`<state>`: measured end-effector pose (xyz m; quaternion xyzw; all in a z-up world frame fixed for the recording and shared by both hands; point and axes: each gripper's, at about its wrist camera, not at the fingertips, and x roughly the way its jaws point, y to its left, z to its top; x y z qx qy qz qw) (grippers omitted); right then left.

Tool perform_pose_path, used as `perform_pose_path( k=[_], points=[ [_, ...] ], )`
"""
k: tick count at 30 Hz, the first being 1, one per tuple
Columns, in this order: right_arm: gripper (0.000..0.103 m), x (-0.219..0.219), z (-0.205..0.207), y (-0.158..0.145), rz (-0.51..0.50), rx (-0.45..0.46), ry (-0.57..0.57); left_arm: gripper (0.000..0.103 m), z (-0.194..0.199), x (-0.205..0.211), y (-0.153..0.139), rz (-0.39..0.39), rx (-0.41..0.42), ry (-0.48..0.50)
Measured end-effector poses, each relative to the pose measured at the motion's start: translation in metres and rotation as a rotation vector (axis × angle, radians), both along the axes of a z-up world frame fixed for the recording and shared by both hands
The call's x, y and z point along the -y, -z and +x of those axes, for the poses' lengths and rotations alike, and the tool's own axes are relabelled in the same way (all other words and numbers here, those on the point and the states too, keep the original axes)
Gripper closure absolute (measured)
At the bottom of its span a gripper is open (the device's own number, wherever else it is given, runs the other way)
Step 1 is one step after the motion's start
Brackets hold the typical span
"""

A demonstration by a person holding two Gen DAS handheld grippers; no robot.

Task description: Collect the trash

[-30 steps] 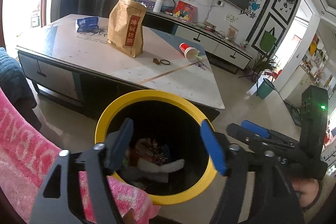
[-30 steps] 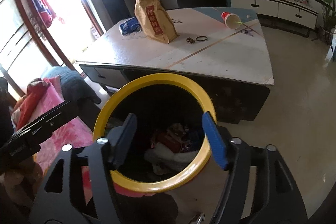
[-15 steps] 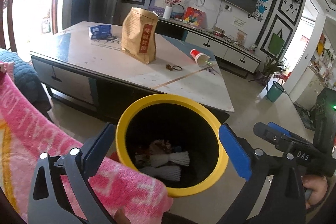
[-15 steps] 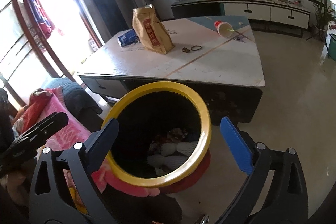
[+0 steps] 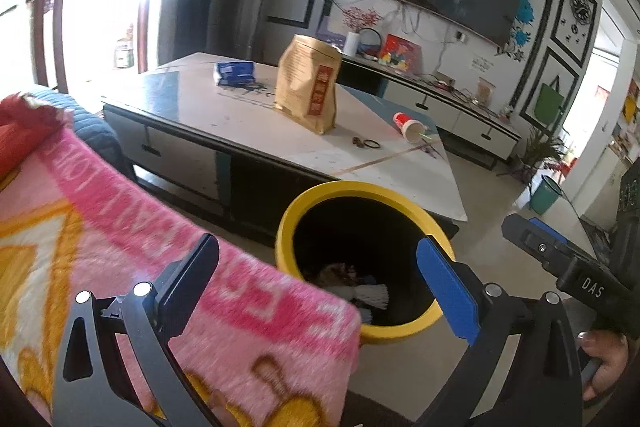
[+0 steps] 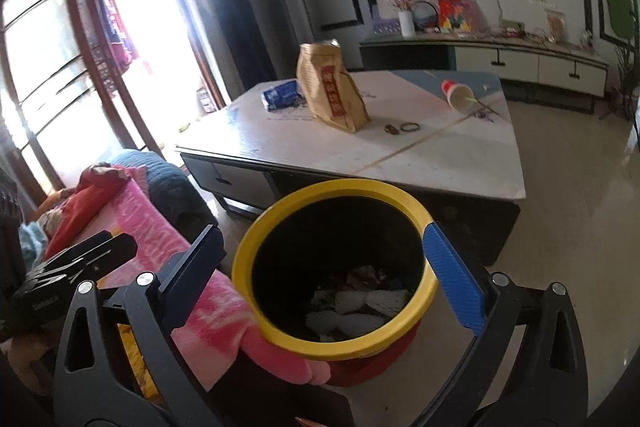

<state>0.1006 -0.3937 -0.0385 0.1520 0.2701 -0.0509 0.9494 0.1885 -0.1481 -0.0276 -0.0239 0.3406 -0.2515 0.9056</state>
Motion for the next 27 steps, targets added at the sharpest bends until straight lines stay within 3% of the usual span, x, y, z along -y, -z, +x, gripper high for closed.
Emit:
perform_pose_path(
  k=[9, 18, 27],
  points=[
    [0.011, -0.041, -0.016, -0.006, -0.073, 0.099, -0.086, 0.007, -0.033, -0.045, -0.006, -0.002, 0.039, -0.117],
    [0.011, -0.072, -0.041, -0.007, -0.101, 0.211, -0.114, 0.007, -0.078, -0.082, -0.017, 0.014, 0.169, -0.23],
    [0.011, -0.101, -0.063, -0.008, -0.202, 0.315, -0.102, 0.006, -0.113, -0.107, -0.019, 0.022, 0.266, -0.3]
  ],
)
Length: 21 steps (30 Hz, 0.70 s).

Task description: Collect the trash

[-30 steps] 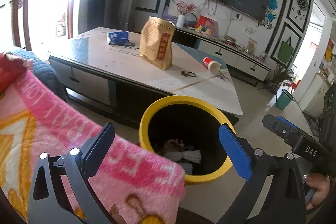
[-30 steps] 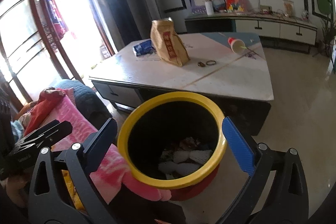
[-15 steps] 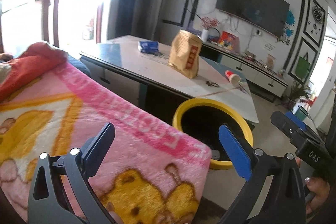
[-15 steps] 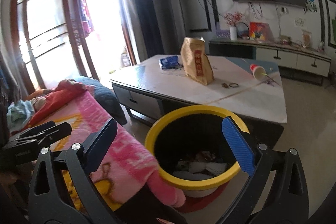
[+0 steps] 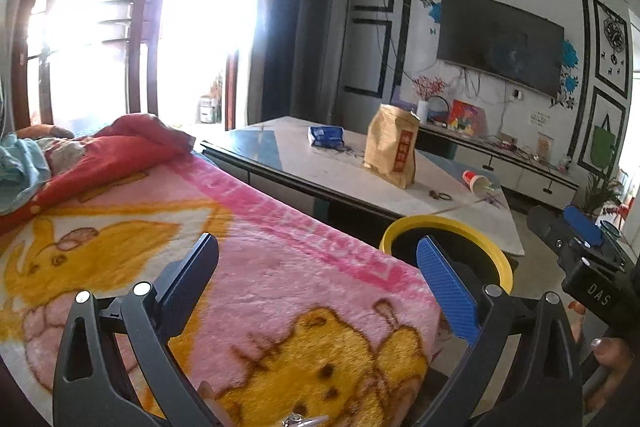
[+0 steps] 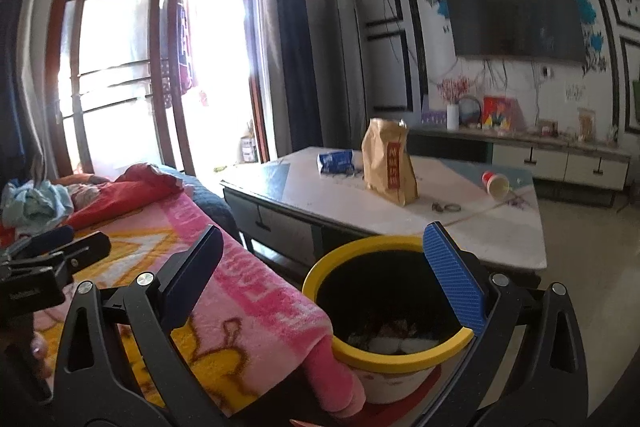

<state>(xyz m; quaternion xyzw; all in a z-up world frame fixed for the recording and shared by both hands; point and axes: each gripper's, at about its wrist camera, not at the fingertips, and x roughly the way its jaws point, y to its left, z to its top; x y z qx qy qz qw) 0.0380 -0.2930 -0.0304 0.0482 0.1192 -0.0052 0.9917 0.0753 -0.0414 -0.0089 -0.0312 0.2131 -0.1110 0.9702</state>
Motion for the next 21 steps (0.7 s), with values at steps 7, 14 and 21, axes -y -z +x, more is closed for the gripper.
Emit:
perform_pose_path(
  k=[7, 14, 21],
  points=[
    [0.011, -0.012, -0.009, 0.002, -0.057, 0.049, 0.017, 0.006, -0.014, -0.01, 0.003, 0.003, 0.02, -0.025],
    [0.011, -0.015, -0.008, 0.004, -0.065, 0.047, 0.021, 0.006, -0.019, -0.017, 0.005, 0.003, 0.025, -0.041],
    [0.011, -0.015, -0.008, 0.004, -0.064, 0.043, 0.017, 0.006, -0.02, -0.021, 0.005, -0.005, 0.025, -0.051]
  ],
)
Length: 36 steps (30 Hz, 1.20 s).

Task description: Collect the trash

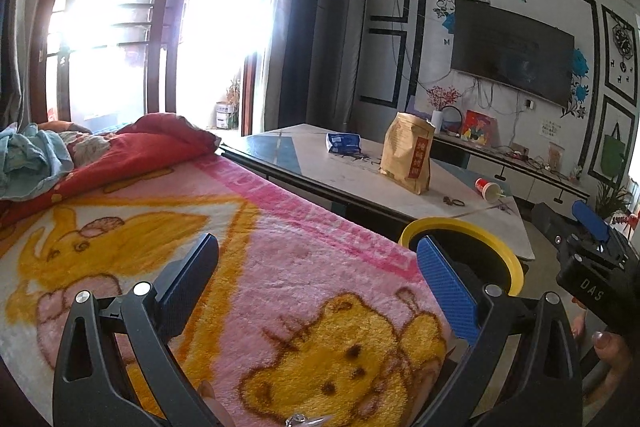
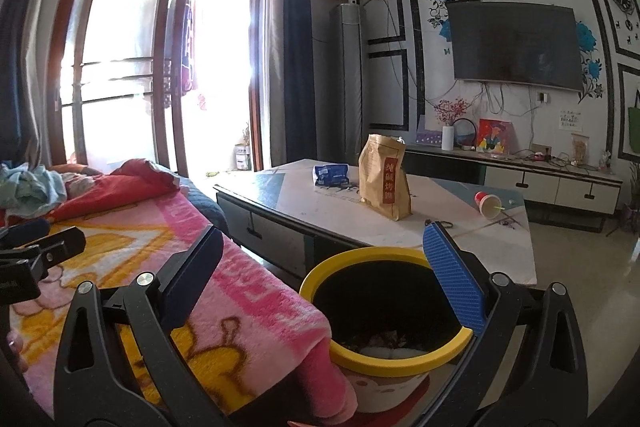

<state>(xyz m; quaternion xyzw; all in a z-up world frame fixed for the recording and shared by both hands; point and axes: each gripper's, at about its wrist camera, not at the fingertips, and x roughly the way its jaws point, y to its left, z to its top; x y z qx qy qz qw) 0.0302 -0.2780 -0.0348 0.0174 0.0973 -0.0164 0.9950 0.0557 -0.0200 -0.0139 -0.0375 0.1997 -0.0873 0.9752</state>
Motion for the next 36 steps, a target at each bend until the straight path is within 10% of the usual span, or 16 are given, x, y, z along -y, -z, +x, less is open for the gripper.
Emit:
perform_pose_path(
  k=[36],
  points=[
    [0.011, -0.0007, -0.0027, 0.0024, 0.009, -0.003, 0.001, 0.006, -0.001, 0.0059, -0.0017, 0.002, -0.001, 0.005]
  ],
)
